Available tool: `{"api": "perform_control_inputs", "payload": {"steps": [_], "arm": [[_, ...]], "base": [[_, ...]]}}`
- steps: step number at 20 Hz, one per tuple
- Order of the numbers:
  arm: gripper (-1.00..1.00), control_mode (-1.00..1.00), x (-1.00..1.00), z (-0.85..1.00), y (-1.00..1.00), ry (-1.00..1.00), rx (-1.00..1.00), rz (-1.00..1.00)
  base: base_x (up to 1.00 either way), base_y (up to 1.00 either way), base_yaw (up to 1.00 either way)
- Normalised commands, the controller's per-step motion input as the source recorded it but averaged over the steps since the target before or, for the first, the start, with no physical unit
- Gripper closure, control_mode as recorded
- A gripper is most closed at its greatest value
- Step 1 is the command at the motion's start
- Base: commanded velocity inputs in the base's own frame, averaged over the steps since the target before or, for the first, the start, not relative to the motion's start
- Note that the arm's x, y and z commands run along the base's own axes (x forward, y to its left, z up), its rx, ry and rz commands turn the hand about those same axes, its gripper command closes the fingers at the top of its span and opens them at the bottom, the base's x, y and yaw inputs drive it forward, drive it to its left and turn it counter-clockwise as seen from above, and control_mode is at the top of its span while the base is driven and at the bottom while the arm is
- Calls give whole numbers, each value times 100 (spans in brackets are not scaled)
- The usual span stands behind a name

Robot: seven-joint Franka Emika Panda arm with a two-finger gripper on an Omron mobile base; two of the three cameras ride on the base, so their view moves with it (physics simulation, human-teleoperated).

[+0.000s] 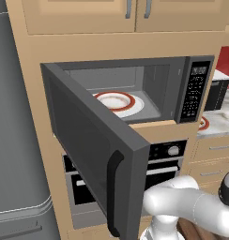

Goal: Pick the fish from the counter and place it in the microwave. Then turn on the microwave.

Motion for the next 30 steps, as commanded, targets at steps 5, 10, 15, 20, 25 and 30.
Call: {"api": "perform_control_inputs", "payload": {"steps": [5,10,15,20,25,30], "arm": [[-100,-100,14,-12,-2,-7,0,0],[-100,-100,15,-14,-4,-2,0,0],[-100,-100,19,-9,-7,0,1,0],[-100,-100,19,-9,-9,0,5,0],[-100,-100,16,-13,-9,0,9,0],[-100,-100,17,-13,-9,0,8,0]], "base": [[0,0,0],[0,0,0],[0,0,0],[0,0,0],[0,0,0],[0,0,0]]}}
